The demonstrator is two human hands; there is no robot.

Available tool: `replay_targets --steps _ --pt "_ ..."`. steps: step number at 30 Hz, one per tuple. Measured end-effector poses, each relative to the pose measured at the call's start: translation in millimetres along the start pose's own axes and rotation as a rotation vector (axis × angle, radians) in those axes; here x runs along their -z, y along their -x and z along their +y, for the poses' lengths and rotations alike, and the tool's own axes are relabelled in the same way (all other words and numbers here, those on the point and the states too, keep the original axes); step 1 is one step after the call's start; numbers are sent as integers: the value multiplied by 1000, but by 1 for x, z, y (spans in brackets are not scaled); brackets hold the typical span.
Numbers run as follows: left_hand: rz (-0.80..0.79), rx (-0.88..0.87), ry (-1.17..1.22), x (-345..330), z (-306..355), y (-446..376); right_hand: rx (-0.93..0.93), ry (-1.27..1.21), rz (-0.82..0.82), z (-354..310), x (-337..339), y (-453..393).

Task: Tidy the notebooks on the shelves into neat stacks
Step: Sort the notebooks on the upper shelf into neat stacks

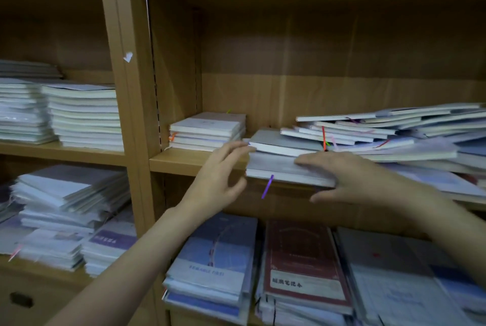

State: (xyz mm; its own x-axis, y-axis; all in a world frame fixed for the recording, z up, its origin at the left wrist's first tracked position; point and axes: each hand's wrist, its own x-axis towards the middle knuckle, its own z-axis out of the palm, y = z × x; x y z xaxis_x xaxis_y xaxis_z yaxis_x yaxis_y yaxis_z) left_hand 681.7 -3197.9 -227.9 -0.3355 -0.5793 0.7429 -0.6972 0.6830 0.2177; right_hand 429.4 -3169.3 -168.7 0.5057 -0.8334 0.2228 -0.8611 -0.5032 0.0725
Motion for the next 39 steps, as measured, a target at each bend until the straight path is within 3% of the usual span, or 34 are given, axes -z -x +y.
replay_targets --steps 3,6,10,14,17,20,22,26,27,31,34,37,39 --pt "-67 33 3 -2 7 -9 -18 148 334 3 -11 3" --pt "25 85 110 8 13 -19 91 110 589 6 29 3" --pt "186 205 327 34 23 -40 115 103 726 -17 84 -8" --pt "293 218 467 68 37 -57 152 86 865 -40 124 -30" --pt "437 222 481 97 36 -71 263 28 982 -57 146 -48" --pt "483 352 395 109 14 -86 287 65 1049 -71 133 -84" --pt "427 517 358 104 -7 -81 170 95 979 -75 102 -113" --pt "286 773 126 82 -36 -42 79 113 262 -78 26 -145" --pt "270 756 41 78 -40 -34 84 63 220 -76 17 -144" --pt "254 428 -272 63 -44 -18 36 -82 387 -46 22 -131" --pt "55 210 -356 43 -37 -22 82 -36 195 -22 32 -102" --pt "-189 259 -389 28 -39 -36 85 -9 -20 -7 26 -81" --pt "-277 292 -448 26 -45 -47 89 -41 -24 -3 22 -74"
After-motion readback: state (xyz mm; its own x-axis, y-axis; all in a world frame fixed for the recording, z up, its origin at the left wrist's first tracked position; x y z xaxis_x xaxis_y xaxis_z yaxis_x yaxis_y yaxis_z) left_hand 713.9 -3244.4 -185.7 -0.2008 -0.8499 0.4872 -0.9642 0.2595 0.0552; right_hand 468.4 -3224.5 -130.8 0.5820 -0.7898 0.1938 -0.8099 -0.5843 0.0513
